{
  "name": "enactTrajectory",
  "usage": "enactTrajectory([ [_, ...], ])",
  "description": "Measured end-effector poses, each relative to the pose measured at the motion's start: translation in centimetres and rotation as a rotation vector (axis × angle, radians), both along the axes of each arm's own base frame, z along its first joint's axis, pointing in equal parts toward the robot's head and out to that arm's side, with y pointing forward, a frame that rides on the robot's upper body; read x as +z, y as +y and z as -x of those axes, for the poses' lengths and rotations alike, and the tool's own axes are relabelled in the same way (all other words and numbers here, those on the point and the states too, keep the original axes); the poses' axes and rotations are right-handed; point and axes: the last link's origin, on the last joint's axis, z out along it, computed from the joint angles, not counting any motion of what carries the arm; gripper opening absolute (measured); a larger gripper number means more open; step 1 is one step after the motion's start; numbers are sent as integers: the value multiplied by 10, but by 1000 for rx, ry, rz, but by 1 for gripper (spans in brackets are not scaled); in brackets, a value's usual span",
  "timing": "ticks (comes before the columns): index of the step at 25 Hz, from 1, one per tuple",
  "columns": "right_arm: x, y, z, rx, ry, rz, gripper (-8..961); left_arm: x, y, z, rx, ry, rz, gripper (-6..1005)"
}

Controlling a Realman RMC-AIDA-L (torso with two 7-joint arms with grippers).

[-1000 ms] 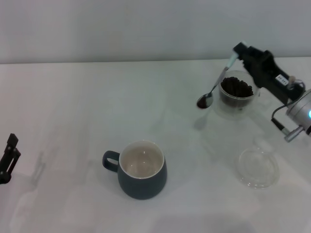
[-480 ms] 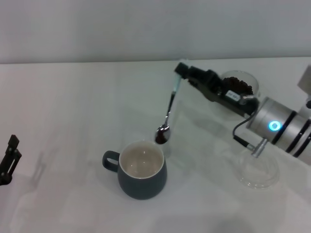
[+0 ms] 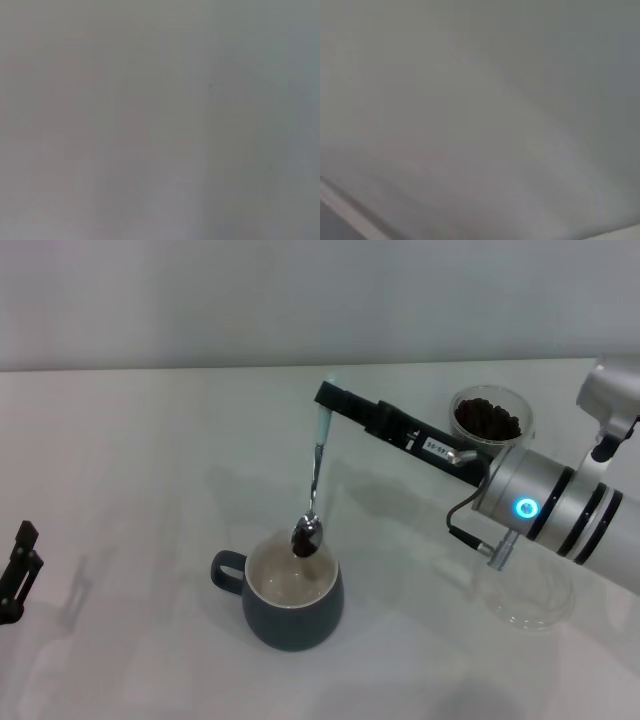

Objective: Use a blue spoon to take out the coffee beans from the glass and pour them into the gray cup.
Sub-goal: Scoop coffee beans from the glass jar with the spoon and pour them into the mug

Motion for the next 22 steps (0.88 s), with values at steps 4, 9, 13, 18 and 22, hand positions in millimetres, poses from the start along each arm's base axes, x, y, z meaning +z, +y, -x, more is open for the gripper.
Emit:
enactTrajectory([
  [4,-1,-1,5,54,-37,-34,142,0,0,0,0,0,0,734],
  [9,-3,-2,9,109,-83,-70,142,0,0,0,0,1,0,733],
  [13,-7,-3,17,186,-139,-111,142,1,0,0,0,1,0,734],
  [18,-10,-2,25,251,-206,-169,141,1,0,1,2,1,-4,735],
  [22,-6,-2,26,263,-199,-191,141,1,1,1,5,-2,-9,735],
])
